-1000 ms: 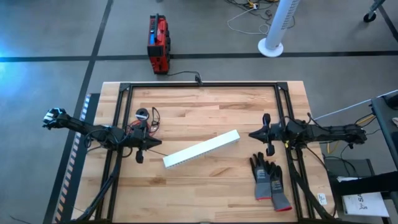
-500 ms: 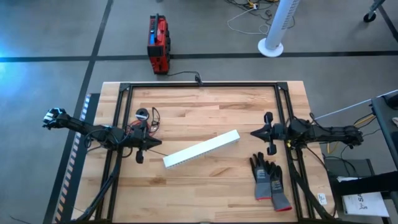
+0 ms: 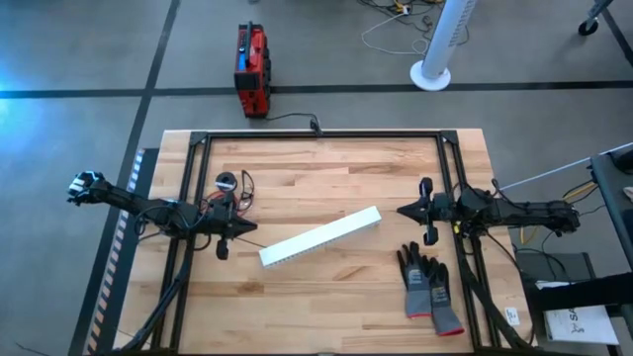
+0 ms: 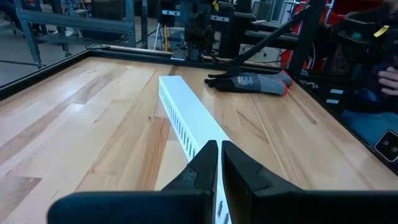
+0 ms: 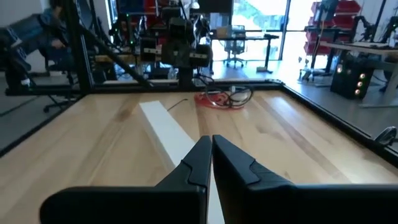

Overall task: Ziptie cables
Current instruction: Return to Home Position

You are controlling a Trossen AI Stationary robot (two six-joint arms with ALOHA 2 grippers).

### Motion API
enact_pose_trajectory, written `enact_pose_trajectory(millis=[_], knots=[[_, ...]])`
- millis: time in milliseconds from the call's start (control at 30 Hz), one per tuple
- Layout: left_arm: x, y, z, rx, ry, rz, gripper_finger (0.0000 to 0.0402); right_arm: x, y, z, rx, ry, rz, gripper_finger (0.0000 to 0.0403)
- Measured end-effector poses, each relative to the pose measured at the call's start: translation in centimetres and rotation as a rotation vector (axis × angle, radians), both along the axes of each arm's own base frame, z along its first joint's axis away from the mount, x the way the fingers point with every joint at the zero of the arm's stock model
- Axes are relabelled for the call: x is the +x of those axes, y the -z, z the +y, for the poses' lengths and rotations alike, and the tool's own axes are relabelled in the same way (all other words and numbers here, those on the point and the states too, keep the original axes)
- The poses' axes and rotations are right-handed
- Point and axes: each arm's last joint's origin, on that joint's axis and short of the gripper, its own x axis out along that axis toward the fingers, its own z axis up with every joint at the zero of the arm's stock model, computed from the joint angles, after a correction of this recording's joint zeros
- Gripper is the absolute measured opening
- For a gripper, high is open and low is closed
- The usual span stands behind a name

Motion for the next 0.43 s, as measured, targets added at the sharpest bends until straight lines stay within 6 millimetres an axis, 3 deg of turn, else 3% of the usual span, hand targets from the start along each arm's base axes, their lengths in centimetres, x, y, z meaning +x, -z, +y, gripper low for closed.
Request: enact_pose_trajectory(millis=[433], knots=[[0.05, 0.09, -0.01, 0.003, 0.000, 0.009, 0.0004, 0.08, -0.26, -0.01, -0.003, 0.002, -0.026, 0.0002]])
